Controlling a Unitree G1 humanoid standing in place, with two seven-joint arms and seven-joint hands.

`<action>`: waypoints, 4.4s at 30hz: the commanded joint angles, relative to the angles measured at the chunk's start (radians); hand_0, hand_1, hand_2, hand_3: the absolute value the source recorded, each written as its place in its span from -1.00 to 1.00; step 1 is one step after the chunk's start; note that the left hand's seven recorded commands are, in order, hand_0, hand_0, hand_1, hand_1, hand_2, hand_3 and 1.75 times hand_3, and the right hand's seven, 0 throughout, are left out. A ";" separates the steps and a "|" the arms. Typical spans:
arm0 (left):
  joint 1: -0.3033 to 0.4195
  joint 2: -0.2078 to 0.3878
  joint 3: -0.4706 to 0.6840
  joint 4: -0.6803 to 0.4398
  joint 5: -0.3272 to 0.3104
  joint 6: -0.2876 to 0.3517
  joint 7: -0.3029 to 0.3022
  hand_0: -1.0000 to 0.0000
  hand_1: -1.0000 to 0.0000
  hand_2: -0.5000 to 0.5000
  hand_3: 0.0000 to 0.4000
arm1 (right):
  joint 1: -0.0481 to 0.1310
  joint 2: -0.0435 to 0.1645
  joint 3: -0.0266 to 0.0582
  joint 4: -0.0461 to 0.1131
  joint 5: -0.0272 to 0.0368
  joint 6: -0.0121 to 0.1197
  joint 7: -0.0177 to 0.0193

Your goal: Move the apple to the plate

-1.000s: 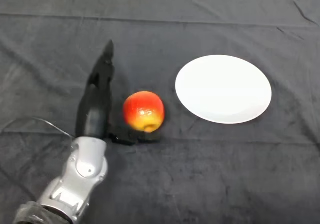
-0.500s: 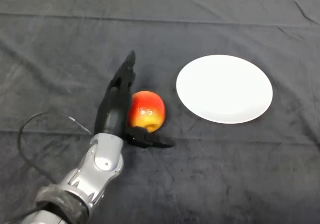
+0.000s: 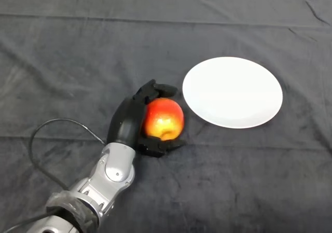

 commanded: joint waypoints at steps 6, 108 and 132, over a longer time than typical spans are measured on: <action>-0.067 0.025 -0.027 0.029 -0.015 -0.013 -0.006 -1.00 -1.00 0.00 1.00 | -0.024 -0.017 -0.0135 0.013 0.0003 0.006 -0.0031; -0.358 -0.118 -0.428 0.092 -0.239 0.228 -0.040 0.71 1.00 -0.15 -0.71 | -0.030 -0.023 -0.0167 0.031 -0.0010 0.003 0.0064; -0.371 -0.098 -0.366 0.139 -0.241 0.157 -0.016 1.00 1.00 0.00 -1.00 | -0.030 -0.023 -0.0173 0.032 -0.0016 0.002 0.0073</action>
